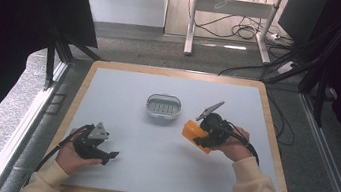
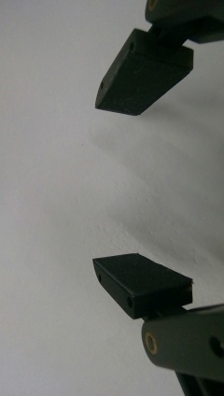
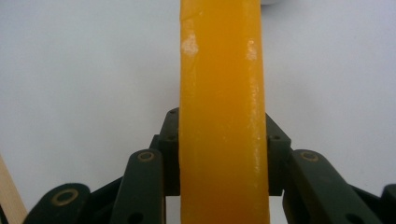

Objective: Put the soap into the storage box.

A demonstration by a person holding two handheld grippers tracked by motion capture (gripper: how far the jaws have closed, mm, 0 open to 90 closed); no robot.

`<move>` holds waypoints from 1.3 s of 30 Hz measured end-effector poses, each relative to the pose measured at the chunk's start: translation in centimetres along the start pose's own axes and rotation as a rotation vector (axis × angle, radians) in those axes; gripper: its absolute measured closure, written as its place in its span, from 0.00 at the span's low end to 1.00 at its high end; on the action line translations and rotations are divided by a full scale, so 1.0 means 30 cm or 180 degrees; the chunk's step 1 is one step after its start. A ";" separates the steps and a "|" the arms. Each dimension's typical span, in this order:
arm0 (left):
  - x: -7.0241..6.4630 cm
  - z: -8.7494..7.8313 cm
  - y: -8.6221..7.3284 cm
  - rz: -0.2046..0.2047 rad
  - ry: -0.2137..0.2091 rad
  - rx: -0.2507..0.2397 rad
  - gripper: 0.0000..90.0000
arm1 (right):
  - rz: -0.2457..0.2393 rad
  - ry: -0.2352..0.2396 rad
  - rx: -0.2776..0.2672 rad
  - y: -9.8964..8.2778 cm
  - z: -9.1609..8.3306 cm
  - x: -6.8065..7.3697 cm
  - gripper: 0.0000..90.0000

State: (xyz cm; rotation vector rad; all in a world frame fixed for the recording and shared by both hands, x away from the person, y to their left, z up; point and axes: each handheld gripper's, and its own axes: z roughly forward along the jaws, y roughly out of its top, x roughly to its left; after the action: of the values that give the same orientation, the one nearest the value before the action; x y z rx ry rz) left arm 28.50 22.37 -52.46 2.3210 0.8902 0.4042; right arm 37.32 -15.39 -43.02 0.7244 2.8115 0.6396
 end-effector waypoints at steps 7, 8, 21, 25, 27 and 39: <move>0.000 0.000 0.000 0.0008 -0.0002 0.0001 0.23 | 0.0017 -0.0001 0.0000 0.024 0.009 -0.015 0.68; 0.000 0.000 0.000 0.0006 -0.0006 0.0003 0.23 | 0.0014 -0.0001 0.0001 0.027 0.010 -0.017 0.68; -0.001 0.001 0.000 0.0009 -0.0009 0.0002 0.23 | 0.0023 0.0003 -0.0005 0.059 0.021 -0.041 0.68; -0.001 0.001 0.000 0.0008 -0.0011 0.0009 0.23 | 0.0029 -0.0003 -0.0006 0.068 0.024 -0.051 0.69; -0.001 0.001 0.000 0.0007 -0.0012 0.0010 0.23 | 0.0046 0.0008 -0.0001 0.073 0.025 -0.057 0.68; 0.000 0.001 0.000 0.0009 -0.0013 0.0006 0.23 | 0.0075 0.0056 -0.0071 0.102 0.028 -0.084 0.68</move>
State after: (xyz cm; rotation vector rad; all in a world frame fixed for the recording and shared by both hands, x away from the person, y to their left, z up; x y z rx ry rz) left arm 28.50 22.36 -52.49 2.3244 0.8858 0.3998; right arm 41.02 -13.92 -42.27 0.7525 2.8111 0.6835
